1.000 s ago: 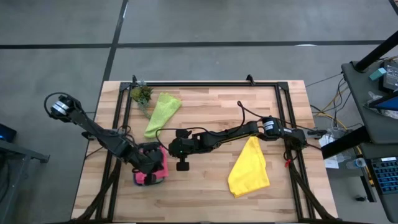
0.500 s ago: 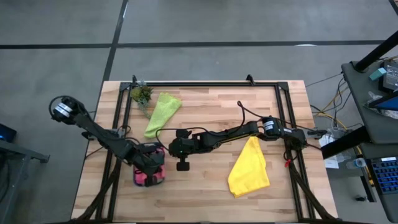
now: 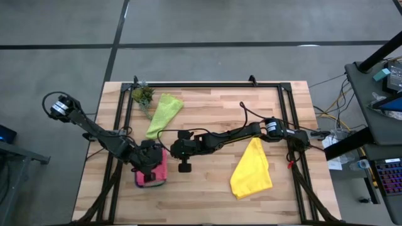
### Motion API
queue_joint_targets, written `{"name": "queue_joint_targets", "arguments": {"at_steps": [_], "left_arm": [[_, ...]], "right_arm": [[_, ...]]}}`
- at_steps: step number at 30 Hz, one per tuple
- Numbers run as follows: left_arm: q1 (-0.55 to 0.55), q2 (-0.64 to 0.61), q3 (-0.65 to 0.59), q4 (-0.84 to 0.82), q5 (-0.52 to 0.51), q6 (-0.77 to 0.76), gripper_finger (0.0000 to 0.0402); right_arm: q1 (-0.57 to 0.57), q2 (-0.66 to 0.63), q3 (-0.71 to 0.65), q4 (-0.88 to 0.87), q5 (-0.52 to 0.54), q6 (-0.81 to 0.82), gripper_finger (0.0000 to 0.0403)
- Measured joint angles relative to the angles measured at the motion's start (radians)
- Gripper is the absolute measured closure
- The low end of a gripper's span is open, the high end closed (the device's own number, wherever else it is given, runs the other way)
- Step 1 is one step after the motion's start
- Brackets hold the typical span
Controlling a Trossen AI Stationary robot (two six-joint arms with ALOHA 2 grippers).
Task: Fold microfiber towels
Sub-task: Put the pink microfiber cloth into the blue bin
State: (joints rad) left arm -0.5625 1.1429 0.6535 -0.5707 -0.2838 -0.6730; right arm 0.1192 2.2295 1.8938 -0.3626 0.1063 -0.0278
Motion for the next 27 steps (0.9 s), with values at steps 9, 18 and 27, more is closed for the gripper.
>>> {"name": "queue_joint_targets", "arguments": {"at_steps": [9,18,27], "left_arm": [[0.022,0.023,-0.055,-0.032,-0.227,0.028,0.0402],[0.024,-0.023,0.054,-0.181,-0.049,-0.007,0.0402],[-0.076,-0.022,0.079,-0.172,0.355,-0.165,0.0402]], "right_arm": [[0.000,0.000,0.000,0.000,0.000,-0.001,0.0394],[-0.001,0.000,0.000,0.000,0.000,-0.003,0.0394],[0.000,0.000,0.000,0.028,0.000,-0.002,0.0394]]}}
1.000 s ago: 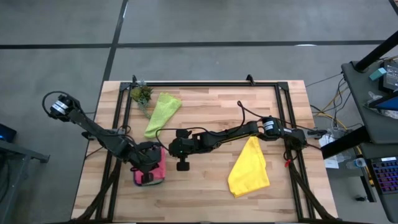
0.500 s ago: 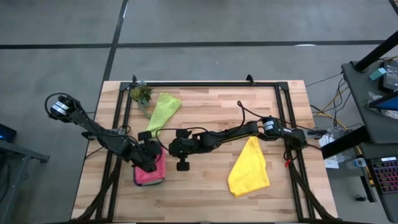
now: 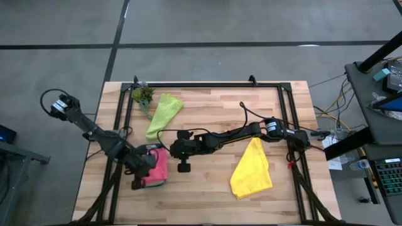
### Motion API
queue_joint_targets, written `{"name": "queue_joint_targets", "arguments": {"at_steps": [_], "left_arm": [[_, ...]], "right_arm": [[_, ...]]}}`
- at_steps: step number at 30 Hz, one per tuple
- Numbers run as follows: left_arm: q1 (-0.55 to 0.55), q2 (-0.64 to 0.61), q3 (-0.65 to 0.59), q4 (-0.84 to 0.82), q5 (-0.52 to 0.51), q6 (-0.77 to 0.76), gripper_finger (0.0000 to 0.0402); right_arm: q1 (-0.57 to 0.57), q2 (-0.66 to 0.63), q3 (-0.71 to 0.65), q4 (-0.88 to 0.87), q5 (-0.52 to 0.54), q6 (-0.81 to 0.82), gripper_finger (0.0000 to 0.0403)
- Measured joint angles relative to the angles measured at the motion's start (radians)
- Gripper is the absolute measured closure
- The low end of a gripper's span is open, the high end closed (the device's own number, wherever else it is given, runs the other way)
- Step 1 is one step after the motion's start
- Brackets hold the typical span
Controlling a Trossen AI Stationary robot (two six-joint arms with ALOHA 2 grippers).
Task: Fold microfiber towels
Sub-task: Put the pink microfiber cloth into the blue bin
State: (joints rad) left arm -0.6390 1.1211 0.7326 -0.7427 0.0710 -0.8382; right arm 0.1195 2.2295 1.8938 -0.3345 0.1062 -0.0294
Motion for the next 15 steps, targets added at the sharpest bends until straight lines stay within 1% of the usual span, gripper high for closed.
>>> {"name": "queue_joint_targets", "arguments": {"at_steps": [3,5,15], "left_arm": [[-0.055,0.017,-0.002,-0.001,0.003,-0.020,0.0402],[-0.072,0.032,-0.002,-0.001,0.002,-0.021,0.0402],[-0.075,0.099,-0.006,-0.020,0.010,-0.012,0.0402]], "right_arm": [[0.001,0.000,0.000,0.019,0.000,-0.006,0.0394],[0.002,0.000,0.000,0.025,0.000,-0.007,0.0394],[0.002,-0.015,0.000,0.010,0.001,-0.006,0.0394]]}}
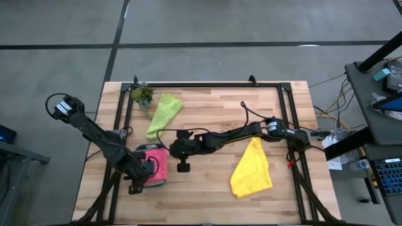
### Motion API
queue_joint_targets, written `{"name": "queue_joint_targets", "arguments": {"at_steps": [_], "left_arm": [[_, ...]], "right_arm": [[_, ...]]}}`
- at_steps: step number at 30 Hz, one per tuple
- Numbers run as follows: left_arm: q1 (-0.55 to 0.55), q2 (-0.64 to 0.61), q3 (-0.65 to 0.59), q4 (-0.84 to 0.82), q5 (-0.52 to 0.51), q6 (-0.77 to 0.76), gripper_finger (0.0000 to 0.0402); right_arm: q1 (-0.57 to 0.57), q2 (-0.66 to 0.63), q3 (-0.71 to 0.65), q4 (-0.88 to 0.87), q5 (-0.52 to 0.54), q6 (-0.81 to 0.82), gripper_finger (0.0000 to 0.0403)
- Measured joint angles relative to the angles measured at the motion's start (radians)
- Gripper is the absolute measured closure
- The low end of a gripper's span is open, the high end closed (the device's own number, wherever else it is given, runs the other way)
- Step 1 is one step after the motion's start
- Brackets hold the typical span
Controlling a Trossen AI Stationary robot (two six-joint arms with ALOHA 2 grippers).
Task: Fold microfiber towels
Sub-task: Put the pink microfiber cloth into the blue bin, then fold the yellow microfiber cloth
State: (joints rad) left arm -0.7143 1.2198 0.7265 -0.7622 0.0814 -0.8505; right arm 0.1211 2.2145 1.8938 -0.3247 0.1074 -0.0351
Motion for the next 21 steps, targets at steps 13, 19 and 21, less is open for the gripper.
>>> {"name": "queue_joint_targets", "arguments": {"at_steps": [13,19,21], "left_arm": [[0.001,-0.032,0.162,-0.271,-0.136,0.041,0.0402],[0.000,-0.032,0.218,-0.251,-0.501,0.181,0.0402],[0.001,-0.032,0.222,-0.230,-0.626,0.225,0.0402]], "right_arm": [[0.020,-0.129,0.002,-0.362,0.035,0.035,0.0394],[0.074,-0.177,0.002,-0.659,0.014,0.197,0.0394],[0.097,-0.192,0.002,-0.779,0.001,0.283,0.0394]]}}
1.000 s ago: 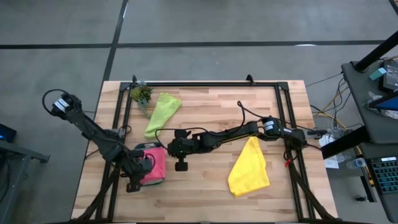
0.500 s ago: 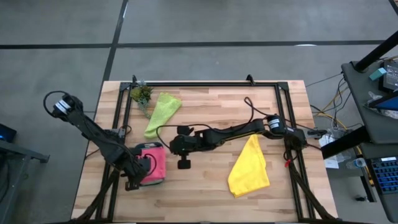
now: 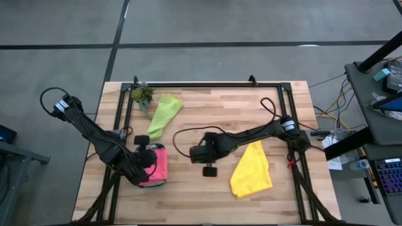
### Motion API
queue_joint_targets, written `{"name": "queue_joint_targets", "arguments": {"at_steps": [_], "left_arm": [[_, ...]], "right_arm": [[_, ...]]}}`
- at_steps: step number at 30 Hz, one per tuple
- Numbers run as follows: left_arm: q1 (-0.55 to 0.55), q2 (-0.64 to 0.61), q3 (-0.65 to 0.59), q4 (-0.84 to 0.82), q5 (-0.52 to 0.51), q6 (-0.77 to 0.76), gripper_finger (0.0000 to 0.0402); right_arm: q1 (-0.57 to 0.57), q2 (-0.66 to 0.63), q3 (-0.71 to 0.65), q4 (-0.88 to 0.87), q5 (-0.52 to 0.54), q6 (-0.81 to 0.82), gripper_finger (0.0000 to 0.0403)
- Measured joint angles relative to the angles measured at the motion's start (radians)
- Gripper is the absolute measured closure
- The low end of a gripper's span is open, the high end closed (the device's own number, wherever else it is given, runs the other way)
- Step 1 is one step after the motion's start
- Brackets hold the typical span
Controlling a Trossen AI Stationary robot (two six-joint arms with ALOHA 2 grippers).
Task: Fold microfiber towels
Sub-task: Fold the yellow microfiber cloth
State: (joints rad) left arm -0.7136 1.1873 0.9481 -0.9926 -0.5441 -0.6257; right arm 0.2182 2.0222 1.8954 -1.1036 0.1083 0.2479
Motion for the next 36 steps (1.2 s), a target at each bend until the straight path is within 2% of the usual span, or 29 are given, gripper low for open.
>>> {"name": "queue_joint_targets", "arguments": {"at_steps": [6,10,14,20,26,31,36], "left_arm": [[0.000,0.003,-0.006,0.137,-0.315,0.144,0.0402],[0.000,0.007,-0.006,0.211,-0.434,0.223,0.0402],[0.000,0.007,-0.006,0.259,-0.452,0.270,0.0402],[0.000,0.007,-0.008,0.305,-0.452,0.269,0.0402],[0.000,0.007,-0.008,0.313,-0.452,0.301,0.0402],[0.000,0.007,-0.008,0.340,-0.453,0.375,0.0402],[0.000,0.007,-0.008,0.341,-0.458,0.382,0.0402]], "right_arm": [[0.085,-0.015,0.000,-0.270,-0.098,0.365,0.0394],[0.147,-0.017,0.000,-0.355,-0.171,0.585,0.0379],[0.216,-0.017,0.000,-0.348,-0.193,0.715,0.0340],[0.324,-0.015,-0.002,-0.285,-0.195,0.848,0.0260],[0.388,-0.013,-0.074,-0.125,-0.111,1.001,0.0200],[0.390,-0.011,-0.195,0.009,-0.105,1.042,0.0184],[0.382,-0.010,-0.282,0.091,-0.109,1.061,0.0184]]}}
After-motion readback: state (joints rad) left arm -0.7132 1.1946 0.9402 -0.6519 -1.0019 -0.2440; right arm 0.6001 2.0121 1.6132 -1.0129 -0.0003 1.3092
